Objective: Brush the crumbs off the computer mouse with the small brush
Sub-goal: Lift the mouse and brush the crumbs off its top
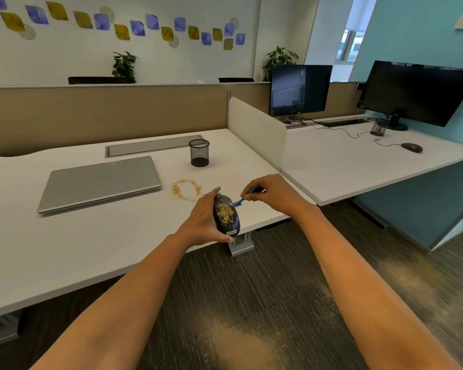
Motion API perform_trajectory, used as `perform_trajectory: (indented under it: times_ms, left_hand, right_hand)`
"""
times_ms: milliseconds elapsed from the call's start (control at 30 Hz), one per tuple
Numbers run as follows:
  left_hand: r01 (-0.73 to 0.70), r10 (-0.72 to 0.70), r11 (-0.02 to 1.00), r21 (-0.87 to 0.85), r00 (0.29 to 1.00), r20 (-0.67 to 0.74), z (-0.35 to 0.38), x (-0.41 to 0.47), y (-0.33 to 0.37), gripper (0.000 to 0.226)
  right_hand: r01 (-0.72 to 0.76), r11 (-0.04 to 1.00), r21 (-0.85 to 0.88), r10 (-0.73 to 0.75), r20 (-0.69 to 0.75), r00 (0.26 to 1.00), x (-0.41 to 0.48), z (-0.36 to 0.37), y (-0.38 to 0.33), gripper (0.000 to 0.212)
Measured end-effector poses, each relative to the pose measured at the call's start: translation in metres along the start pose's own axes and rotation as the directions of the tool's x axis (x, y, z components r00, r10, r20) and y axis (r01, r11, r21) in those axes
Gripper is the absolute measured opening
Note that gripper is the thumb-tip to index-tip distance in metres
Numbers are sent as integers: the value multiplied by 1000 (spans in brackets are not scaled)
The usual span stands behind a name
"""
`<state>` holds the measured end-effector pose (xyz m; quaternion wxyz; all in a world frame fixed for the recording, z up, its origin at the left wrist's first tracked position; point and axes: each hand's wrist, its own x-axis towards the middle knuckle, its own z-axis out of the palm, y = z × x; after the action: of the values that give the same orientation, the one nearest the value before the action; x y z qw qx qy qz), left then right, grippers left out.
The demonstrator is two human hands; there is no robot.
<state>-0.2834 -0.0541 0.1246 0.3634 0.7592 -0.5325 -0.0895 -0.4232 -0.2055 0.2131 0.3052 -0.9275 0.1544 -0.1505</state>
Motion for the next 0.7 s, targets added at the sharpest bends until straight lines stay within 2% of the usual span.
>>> perform_trajectory:
  times_ms: [67, 167, 233, 333, 467, 700]
  left_hand:
    - [6, -6, 1000, 8, 1000, -1, -1, -1, -1, 121]
    - [8, -8, 1000, 2, 1000, 4, -2, 0, 0, 121]
    - [7, -7, 1000, -4, 1000, 9, 0, 0, 1, 123]
    - [9, -9, 1000, -20, 1000, 8, 2, 1, 2, 126]
    - [7, -6, 999, -35, 1000, 20, 0, 3, 3, 129]
    - [-2, 2, 1000, -6, 1000, 26, -5, 4, -3, 128]
  right_hand:
    - [5, 1000, 13, -5, -7, 1000, -2, -4, -1, 12]
    - [63, 997, 49, -57, -122, 991, -3, -2, -9, 13]
    - [128, 992, -2, -127, -131, 983, -1, 3, -17, 15]
    - [206, 968, -140, -215, -52, 975, 4, 12, -28, 16]
    - [263, 916, -304, -245, 96, 965, 7, 20, -35, 19]
    - [292, 907, -304, -256, 151, 955, 3, 26, -40, 17]
